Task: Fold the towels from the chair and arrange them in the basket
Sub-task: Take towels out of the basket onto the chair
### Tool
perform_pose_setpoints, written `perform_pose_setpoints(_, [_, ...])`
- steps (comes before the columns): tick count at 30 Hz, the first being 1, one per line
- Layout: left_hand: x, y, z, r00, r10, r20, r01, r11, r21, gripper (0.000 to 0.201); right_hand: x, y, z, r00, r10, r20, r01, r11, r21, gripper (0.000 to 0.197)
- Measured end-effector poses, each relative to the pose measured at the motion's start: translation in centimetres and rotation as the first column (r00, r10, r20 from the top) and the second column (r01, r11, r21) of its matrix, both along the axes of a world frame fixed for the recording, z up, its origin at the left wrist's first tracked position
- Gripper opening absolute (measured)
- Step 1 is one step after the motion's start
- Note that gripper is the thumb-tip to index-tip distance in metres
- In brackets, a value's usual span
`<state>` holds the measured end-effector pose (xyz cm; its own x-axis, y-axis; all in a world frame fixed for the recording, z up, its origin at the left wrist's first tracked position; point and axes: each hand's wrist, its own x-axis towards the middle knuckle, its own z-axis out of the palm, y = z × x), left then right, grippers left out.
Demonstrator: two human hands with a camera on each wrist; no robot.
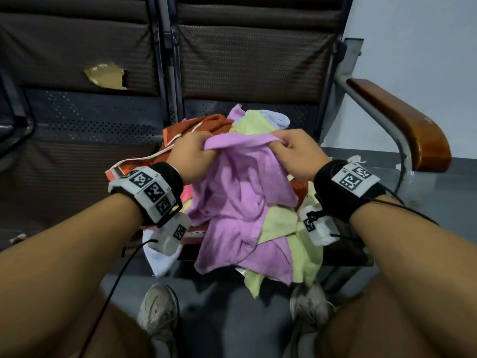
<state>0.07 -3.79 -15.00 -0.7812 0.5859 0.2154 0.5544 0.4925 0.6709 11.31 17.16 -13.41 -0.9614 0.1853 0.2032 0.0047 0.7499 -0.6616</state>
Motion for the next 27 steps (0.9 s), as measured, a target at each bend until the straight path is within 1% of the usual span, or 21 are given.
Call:
perform_pose_setpoints(2, [-0.6,-0.6,-0.6,0.993,0.092,-0.075,-0.098,0.992,-0.084,0.020,0.1,0.5,0.0,1.000,-0.021,-0.019,0.021,1.000,0.005,0.027])
perform_pose_setpoints(3, [-0.9,-0.8,-0.8,0.988,0.139,-0.074,-0.145,0.986,-0.086,0.022,0.1,0.5,0.0,0.999,-0.027,-0.034,0.027,1.000,0.009,0.027])
perform_pose_setpoints(4, [-1.1,-0.9,-0.9,0.982,0.183,-0.048,-0.186,0.981,-0.061,0.028,0.0,0.4,-0.1,0.998,-0.038,-0.052,0.038,0.999,-0.003,0.025])
perform_pose_setpoints(6, [-1.4,-1.0,-1.1,0.974,0.216,0.061,-0.219,0.975,0.047,0.033,-0.1,0.2,-0.3,0.994,-0.077,-0.080,0.068,0.992,-0.108,0.021])
perform_pose_setpoints(8, [-1.7,-0.8,-1.4,0.974,0.190,0.121,-0.203,0.973,0.108,0.027,-0.4,0.0,-0.4,0.986,-0.117,-0.118,0.097,0.982,-0.160,0.021])
perform_pose_setpoints(9, [-1.9,-0.8,-1.6,0.974,0.194,0.118,-0.205,0.975,0.089,0.023,-0.6,0.0,-0.4,0.976,-0.161,-0.144,0.136,0.976,-0.169,0.023])
perform_pose_setpoints(11, [-2.4,-1.2,-2.1,0.968,0.238,0.082,-0.235,0.971,-0.049,0.017,-0.8,0.7,-0.1,0.918,-0.340,-0.205,0.289,0.927,-0.240,0.024])
perform_pose_setpoints(12, [-2.8,-1.7,-2.6,0.966,0.253,0.056,-0.239,0.954,-0.181,0.013,-0.9,1.4,0.1,0.865,-0.448,-0.224,0.375,0.876,-0.304,0.025])
perform_pose_setpoints(14, [-3.2,-2.7,-3.2,0.964,0.263,0.051,-0.216,0.878,-0.427,0.014,-0.7,3.1,0.3,0.753,-0.625,-0.206,0.512,0.753,-0.413,0.025])
perform_pose_setpoints(15, [-3.3,-2.9,-3.2,0.959,0.276,0.065,-0.215,0.856,-0.470,0.020,-0.4,3.9,0.2,0.719,-0.675,-0.165,0.583,0.716,-0.385,0.025])
perform_pose_setpoints(16, [-3.1,-2.9,-3.0,0.953,0.292,0.087,-0.225,0.866,-0.447,0.025,-0.1,4.3,-0.2,0.715,-0.691,-0.108,0.638,0.708,-0.304,0.025])
perform_pose_setpoints(17, [-2.7,-2.7,-2.6,0.946,0.301,0.119,-0.240,0.899,-0.367,0.030,0.0,4.6,-0.7,0.741,-0.670,-0.048,0.649,0.732,-0.209,0.024])
perform_pose_setpoints(18, [-2.3,-2.1,-2.0,0.939,0.298,0.172,-0.255,0.938,-0.233,0.032,0.1,4.3,-1.2,0.796,-0.606,0.010,0.600,0.785,-0.153,0.024])
perform_pose_setpoints(19, [-1.7,-1.4,-1.2,0.936,0.264,0.231,-0.254,0.964,-0.074,0.033,0.3,3.4,-1.5,0.871,-0.488,0.054,0.490,0.859,-0.148,0.030])
perform_pose_setpoints(20, [-0.9,-0.6,-0.4,0.939,0.199,0.279,-0.224,0.973,0.062,0.033,0.3,2.1,-1.6,0.944,-0.322,0.072,0.329,0.932,-0.153,0.043])
perform_pose_setpoints(21, [0.0,0.3,0.3,0.941,0.114,0.318,-0.170,0.973,0.154,0.032,0.2,0.8,-1.5,0.986,-0.154,0.064,0.161,0.979,-0.123,0.054])
perform_pose_setpoints(22, [0.9,1.0,1.0,0.942,0.016,0.336,-0.095,0.971,0.219,0.028,0.0,-0.4,-1.5,0.999,-0.026,0.045,0.029,0.998,-0.056,0.059])
perform_pose_setpoints(23, [1.8,1.6,1.6,0.942,-0.073,0.329,-0.016,0.966,0.259,0.022,-0.4,-1.5,-1.5,0.999,0.046,0.021,-0.046,0.999,0.011,0.052])
perform_pose_setpoints(25, [2.6,2.2,2.4,0.950,-0.159,0.271,0.087,0.962,0.259,0.017,-0.8,-2.5,-1.0,0.999,0.029,-0.028,-0.026,0.995,0.097,0.025])
perform_pose_setpoints(26, [2.3,2.2,2.5,0.956,-0.152,0.249,0.092,0.967,0.237,0.021,-0.8,-2.3,-0.7,0.998,-0.014,-0.062,0.020,0.995,0.098,0.017])
perform_pose_setpoints(27, [1.9,2.0,2.4,0.960,-0.132,0.249,0.080,0.975,0.207,0.024,-0.8,-1.7,-0.3,0.992,-0.066,-0.104,0.074,0.994,0.078,0.016])
